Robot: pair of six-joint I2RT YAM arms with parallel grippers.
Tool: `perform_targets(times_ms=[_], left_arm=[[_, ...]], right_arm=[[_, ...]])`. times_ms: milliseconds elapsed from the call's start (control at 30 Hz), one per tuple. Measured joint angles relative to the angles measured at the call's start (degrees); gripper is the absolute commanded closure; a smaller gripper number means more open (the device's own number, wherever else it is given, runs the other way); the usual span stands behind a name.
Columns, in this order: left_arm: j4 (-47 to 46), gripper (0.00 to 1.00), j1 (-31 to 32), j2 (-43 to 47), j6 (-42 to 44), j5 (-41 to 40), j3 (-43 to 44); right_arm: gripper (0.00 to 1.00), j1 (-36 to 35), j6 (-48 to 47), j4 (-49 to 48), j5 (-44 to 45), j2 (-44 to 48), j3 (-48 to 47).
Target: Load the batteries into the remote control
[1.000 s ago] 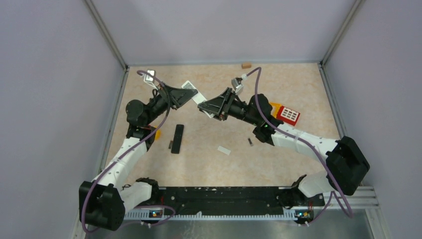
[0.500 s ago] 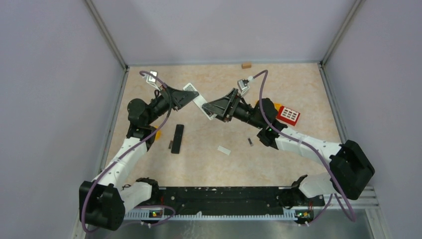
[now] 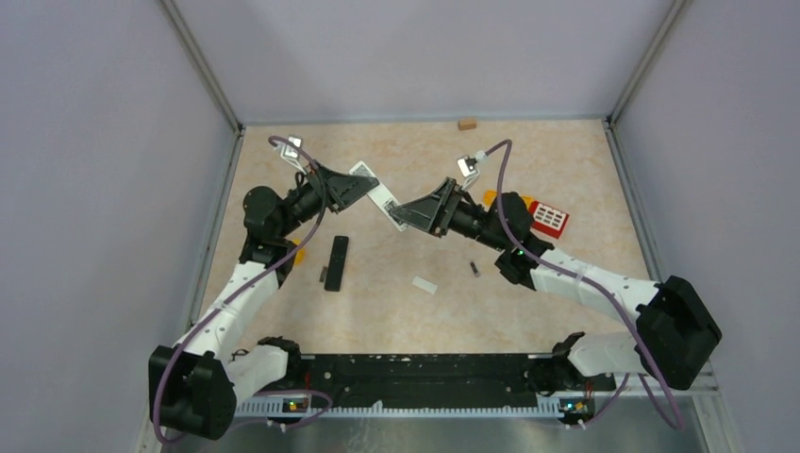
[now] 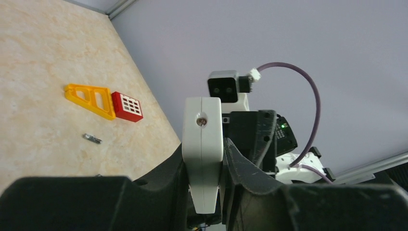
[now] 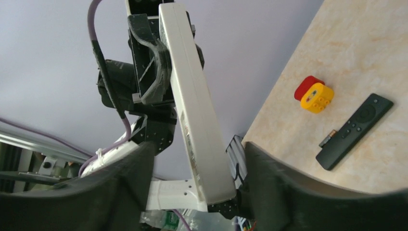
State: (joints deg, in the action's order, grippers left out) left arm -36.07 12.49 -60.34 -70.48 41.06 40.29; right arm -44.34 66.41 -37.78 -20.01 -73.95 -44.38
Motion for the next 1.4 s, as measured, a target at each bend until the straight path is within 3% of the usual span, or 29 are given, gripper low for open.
perform_targets(times_ms=[167,333,467,633,767,867,1033,1233,1400], left_arm=[[3.8,1.00,-0.2,0.2,4.7,-0.9,0.0],[7.3,1.00,-1.0,0.2,8.4,-1.3,0.0],[12.6,1.00,-1.7,0.5,13.0,-2.1,0.0],[18.4,1.00,-1.9,2.3,18.8,-3.3,-0.1],[20.1,1.00,-1.9,3.8,21.6,-3.3,-0.3],[19.7,1.00,-1.9,3.9,22.3,-2.2,-0.8],[16.6,1.00,-1.9,3.9,21.7,2.4,-3.1],[10.0,1.00,-1.9,2.6,20.9,9.1,-3.6],[8.7,1.00,-1.9,1.7,21.4,10.8,-3.6]], right_arm=[[0.13,0.6,-4.1,4.1,0.5,3.1,1.2],[0.32,4.3,-11.0,15.5,2.0,8.7,1.2],[0.45,6.8,-20.0,33.5,10.4,10.8,-1.3],[0.45,7.0,-28.4,52.7,24.5,9.5,-2.7],[0.41,7.0,-32.1,61.5,31.6,5.3,-2.7],[0.41,7.0,-34.9,63.9,33.6,2.7,-2.6],[0.54,7.0,-38.4,64.1,33.7,-1.8,-2.6],[0.55,7.0,-41.2,64.0,33.0,-5.2,-2.6],[0.65,7.0,-42.7,63.4,31.8,-6.5,-2.6]])
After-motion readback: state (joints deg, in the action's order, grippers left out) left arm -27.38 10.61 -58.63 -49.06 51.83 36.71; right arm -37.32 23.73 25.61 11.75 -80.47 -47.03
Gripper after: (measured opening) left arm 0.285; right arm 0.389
